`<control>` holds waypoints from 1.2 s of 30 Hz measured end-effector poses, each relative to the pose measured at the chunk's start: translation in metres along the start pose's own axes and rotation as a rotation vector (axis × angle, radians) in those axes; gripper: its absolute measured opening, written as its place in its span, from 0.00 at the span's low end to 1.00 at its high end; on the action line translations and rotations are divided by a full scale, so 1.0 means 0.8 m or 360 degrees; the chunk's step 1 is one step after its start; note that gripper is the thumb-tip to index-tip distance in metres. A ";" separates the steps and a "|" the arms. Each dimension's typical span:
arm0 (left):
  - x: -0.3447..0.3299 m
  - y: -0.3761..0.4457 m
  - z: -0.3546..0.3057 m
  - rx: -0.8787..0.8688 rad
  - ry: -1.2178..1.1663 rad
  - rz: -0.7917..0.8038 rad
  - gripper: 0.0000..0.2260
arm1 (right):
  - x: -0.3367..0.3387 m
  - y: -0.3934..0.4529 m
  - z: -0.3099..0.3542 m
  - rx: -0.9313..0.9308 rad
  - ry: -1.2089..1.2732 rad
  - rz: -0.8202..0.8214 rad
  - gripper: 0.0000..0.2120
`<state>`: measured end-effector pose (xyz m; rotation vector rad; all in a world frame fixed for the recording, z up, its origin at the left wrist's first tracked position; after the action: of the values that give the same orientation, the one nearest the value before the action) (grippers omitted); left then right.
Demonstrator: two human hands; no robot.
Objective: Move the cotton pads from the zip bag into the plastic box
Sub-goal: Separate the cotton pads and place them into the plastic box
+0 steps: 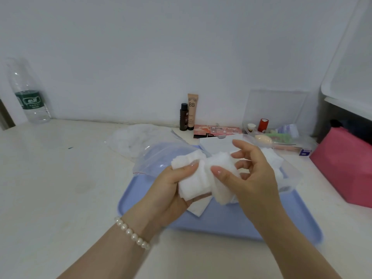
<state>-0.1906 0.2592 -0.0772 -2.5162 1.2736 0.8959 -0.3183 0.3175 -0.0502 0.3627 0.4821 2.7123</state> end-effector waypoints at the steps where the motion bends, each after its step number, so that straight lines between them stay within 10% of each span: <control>1: 0.000 0.000 0.000 0.0007 0.0002 0.0018 0.10 | 0.000 0.000 0.001 0.0011 -0.0002 -0.0019 0.20; 6: -0.005 0.005 0.005 -0.0148 0.0173 0.0070 0.27 | 0.000 -0.007 0.005 0.0174 -0.0082 -0.0194 0.11; 13: 0.008 0.004 0.005 -0.0258 0.0252 -0.0222 0.20 | -0.008 -0.016 0.017 0.0255 -0.0168 -0.0260 0.11; 25: 0.023 0.004 0.001 -0.0323 0.0339 -0.0488 0.21 | -0.024 -0.010 -0.020 -0.0596 0.0973 -0.0006 0.11; 31: 0.012 0.006 0.008 -0.0054 0.0140 -0.0309 0.13 | 0.002 -0.006 -0.010 -0.0321 0.0734 -0.0200 0.03; 36: -0.004 0.005 0.010 0.0028 0.0176 -0.0092 0.17 | -0.030 -0.013 0.016 -0.0183 0.0789 0.0173 0.12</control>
<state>-0.1987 0.2617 -0.0814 -2.6072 1.2268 0.7391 -0.2892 0.3212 -0.0469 -0.3344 0.4399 2.9126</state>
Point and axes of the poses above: each hand's wrist, its own y-axis towards the middle knuckle, its own x-axis out of the back of the hand, z = x × y, the point moved 5 cm from there along y, towards the middle knuckle, and after that the axes turned 10 degrees about z, right-handed, at the moved point
